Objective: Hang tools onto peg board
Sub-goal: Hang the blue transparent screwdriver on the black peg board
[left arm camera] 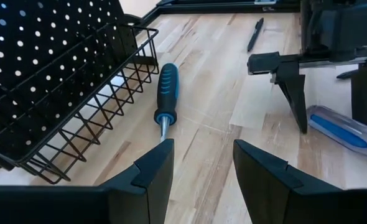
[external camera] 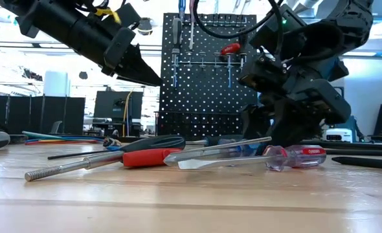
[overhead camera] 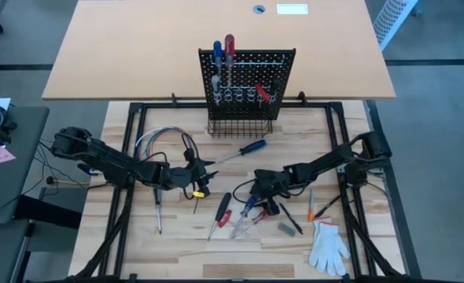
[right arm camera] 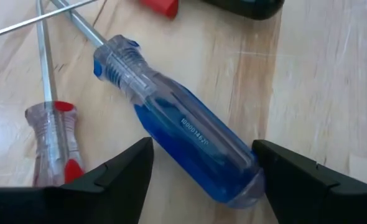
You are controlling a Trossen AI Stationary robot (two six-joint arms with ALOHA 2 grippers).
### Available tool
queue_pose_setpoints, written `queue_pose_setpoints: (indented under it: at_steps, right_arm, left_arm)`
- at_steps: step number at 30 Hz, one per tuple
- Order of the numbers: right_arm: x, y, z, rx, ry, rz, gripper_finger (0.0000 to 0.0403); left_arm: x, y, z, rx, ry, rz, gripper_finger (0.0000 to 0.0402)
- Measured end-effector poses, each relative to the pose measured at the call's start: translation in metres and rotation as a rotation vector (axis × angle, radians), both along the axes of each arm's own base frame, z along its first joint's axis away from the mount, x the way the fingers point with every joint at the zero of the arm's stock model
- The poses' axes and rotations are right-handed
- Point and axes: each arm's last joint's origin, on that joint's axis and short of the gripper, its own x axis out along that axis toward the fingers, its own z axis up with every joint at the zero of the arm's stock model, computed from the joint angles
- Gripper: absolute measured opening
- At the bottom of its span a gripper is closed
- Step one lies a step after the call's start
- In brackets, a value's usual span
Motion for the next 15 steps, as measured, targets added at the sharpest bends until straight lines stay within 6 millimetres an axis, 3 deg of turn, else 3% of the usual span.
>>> queue_pose_setpoints:
  at_steps: [4,10,15]
  right_arm:
    - [0.0004,-0.0003,0.0000,0.000,-0.005,-0.002,0.0234]
    - [0.0014,-0.0063,0.0000,0.005,-0.005,-0.027,0.0119]
    - [-0.0011,-0.0068,0.0048,0.004,0.006,-0.028,0.0112]
  left_arm:
    - [-0.0001,0.0000,-0.0005,-0.002,0.004,-0.001,0.0159]
    - [0.0000,-0.0005,-0.0006,-0.009,0.006,-0.016,0.0159]
    - [0.0000,-0.0004,-0.0006,-0.008,0.006,-0.016,0.0159]
